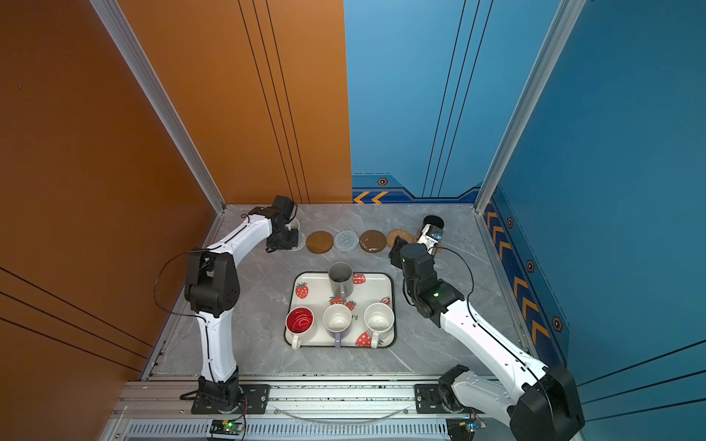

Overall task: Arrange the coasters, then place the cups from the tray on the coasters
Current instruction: 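Lower the blue-handled white mug onto the multicolour woven coaster with the left gripper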

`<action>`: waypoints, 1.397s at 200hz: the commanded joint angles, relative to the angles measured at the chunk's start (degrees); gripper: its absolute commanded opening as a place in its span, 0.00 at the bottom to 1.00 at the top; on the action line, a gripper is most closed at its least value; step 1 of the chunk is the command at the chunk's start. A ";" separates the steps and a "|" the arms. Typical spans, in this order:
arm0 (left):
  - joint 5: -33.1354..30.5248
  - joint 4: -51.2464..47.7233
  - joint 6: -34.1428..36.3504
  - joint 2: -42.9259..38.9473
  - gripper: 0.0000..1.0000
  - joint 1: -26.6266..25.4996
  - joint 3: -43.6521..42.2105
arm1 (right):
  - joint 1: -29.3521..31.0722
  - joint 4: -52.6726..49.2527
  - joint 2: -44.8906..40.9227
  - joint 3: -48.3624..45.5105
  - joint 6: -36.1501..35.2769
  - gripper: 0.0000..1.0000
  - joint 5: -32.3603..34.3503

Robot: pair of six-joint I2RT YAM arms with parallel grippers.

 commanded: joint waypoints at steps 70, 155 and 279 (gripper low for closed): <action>-0.82 2.19 -0.48 0.42 0.00 0.86 2.53 | -0.36 -1.05 -0.47 -0.79 0.39 0.70 -1.10; -0.97 2.23 -0.49 1.29 0.00 1.26 2.93 | -0.36 -0.84 -0.05 -0.79 0.52 0.70 -1.06; 0.17 2.09 -0.22 2.83 0.00 1.29 2.93 | -0.37 -0.82 -0.03 -0.79 0.73 0.70 -1.10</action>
